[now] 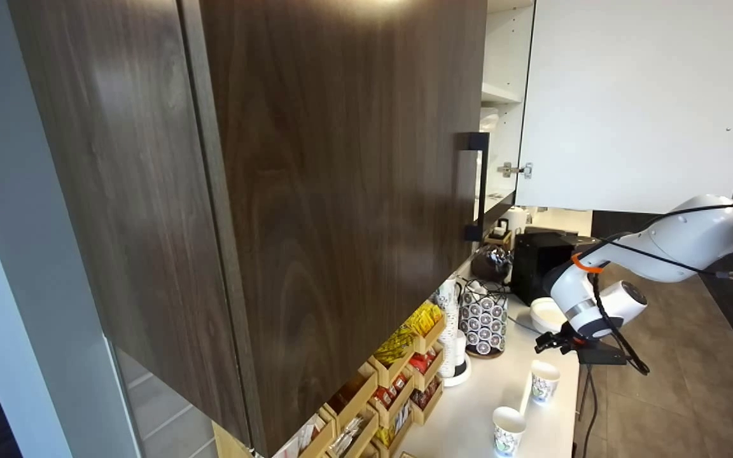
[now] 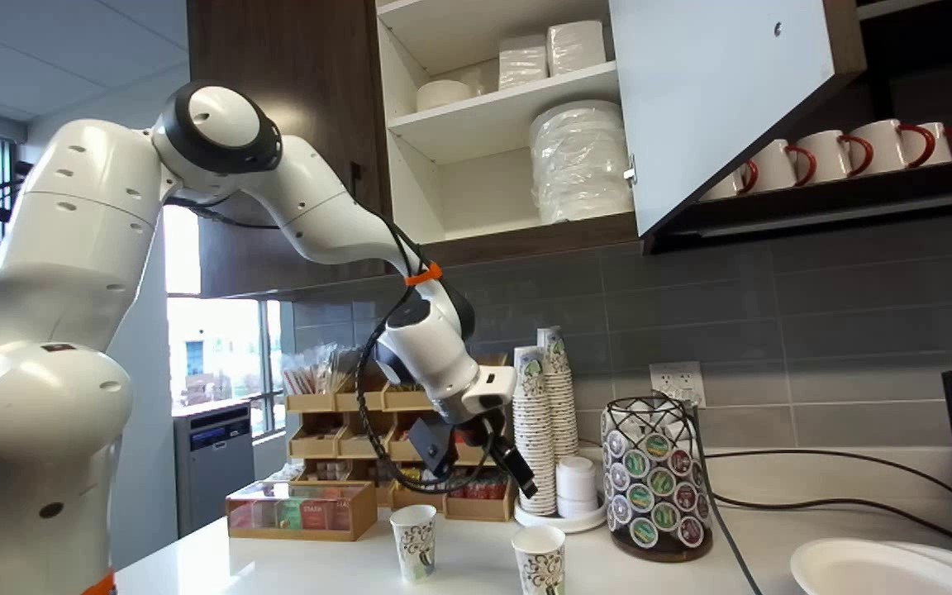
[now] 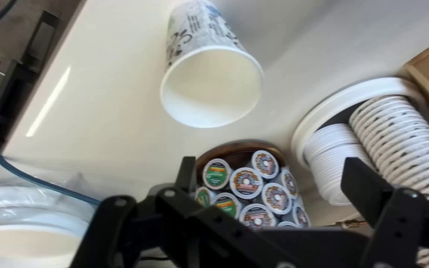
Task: Take the cup out of the cupboard then put the other one in
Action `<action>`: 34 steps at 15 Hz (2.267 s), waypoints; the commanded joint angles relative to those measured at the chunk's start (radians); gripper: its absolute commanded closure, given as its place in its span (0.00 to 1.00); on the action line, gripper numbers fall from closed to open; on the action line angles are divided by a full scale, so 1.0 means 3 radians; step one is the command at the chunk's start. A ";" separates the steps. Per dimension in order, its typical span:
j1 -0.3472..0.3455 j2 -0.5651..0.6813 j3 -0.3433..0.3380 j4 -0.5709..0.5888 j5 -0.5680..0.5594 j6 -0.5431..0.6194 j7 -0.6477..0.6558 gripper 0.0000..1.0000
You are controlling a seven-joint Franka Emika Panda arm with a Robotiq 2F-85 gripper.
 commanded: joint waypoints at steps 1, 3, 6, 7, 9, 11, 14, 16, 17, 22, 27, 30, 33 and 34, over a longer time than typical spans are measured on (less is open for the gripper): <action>-0.0115 0.0346 -0.0056 0.0158 0.0007 0.0025 0.0321 0.00; -0.0186 0.0492 -0.0053 0.0174 -0.0057 -0.0020 0.0507 0.00; -0.0263 0.0668 -0.0024 0.0198 -0.0150 -0.0118 0.0751 0.00; -0.0280 0.0720 -0.0026 0.0223 -0.0162 -0.0155 0.0811 0.00; -0.0305 0.0796 -0.0034 0.0299 -0.0155 -0.0235 0.0910 0.00; -0.0324 0.0856 -0.0039 0.0377 -0.0156 -0.0296 0.0981 0.00; -0.0348 0.0937 -0.0038 0.0460 -0.0211 -0.0363 0.1105 0.25; -0.0357 0.0987 -0.0037 0.0485 -0.0278 -0.0400 0.1215 0.42; -0.0359 0.1004 -0.0038 0.0486 -0.0322 -0.0419 0.1268 0.51; -0.0396 0.0989 -0.0055 0.0460 -0.0512 -0.0593 0.1510 0.89; -0.0518 0.0775 -0.0083 0.0376 -0.0595 -0.1039 0.1603 1.00; -0.0554 0.0569 -0.0135 0.0309 -0.0577 -0.1175 0.1535 0.99; -0.0533 0.0176 -0.0188 0.0149 -0.0628 -0.1166 0.1493 0.99; -0.0506 0.0004 -0.0200 0.0074 -0.0670 -0.1126 0.1489 0.99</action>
